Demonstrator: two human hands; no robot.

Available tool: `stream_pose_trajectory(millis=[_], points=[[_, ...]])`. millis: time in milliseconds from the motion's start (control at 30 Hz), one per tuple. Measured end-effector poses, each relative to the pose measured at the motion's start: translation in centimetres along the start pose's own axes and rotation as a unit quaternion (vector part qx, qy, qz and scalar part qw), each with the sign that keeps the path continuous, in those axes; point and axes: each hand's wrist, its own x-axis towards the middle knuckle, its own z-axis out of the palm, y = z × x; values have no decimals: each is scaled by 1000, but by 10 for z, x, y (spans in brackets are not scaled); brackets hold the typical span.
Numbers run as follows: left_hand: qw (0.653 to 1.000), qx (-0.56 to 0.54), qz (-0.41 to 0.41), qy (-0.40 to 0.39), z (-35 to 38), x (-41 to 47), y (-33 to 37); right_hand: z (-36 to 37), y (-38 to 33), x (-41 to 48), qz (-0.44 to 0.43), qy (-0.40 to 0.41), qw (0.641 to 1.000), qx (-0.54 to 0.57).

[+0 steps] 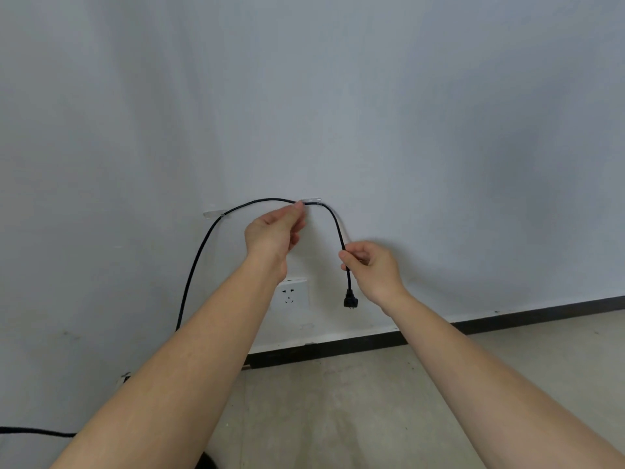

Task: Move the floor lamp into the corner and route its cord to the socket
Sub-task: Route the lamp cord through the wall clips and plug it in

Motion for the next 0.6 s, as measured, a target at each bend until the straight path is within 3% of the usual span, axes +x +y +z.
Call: stream_pose_trajectory(millis=[100,200,300,467,600], points=[[983,165,39,-66,6,-5,-12,-1,1,-1,9,-8,1000,13],[964,232,58,-119,16,-4,-18,2,1,-2,8,-24,999,26],[958,254,83,-106,26,2,-22,4,4,-3,7,-46,998,39],[963,243,105,-58,30,9,-31,4,33,-14,86,-138,987,9],[974,206,89,-30,34,11,-39,-1,56,-22,129,-127,983,32]])
